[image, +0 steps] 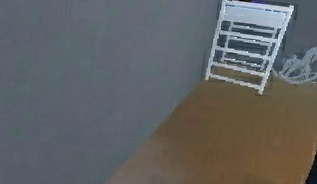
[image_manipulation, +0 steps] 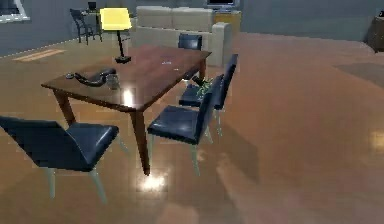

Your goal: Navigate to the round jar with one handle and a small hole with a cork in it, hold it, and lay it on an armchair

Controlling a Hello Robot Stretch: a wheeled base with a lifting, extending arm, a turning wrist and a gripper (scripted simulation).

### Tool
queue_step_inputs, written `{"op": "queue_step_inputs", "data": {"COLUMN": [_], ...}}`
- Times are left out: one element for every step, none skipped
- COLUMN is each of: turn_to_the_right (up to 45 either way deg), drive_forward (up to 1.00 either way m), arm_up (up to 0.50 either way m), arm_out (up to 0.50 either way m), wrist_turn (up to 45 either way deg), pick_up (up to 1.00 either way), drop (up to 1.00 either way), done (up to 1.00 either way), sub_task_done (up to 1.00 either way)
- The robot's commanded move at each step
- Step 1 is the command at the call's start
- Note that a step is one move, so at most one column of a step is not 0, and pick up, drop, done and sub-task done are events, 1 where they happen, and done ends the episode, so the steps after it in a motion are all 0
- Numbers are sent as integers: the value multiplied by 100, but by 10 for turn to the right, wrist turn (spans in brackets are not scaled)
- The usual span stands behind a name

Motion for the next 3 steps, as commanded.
{"op": "queue_step_inputs", "data": {"turn_to_the_right": [0, 360, 0], "drive_forward": [85, 0, 85], "arm_up": [0, 0, 0], "arm_out": [0, 0, 0], "wrist_turn": [0, 0, 0], "pick_up": [0, 0, 0], "drop": [0, 0, 0], "done": [0, 0, 0], "sub_task_done": [0, 0, 0]}}
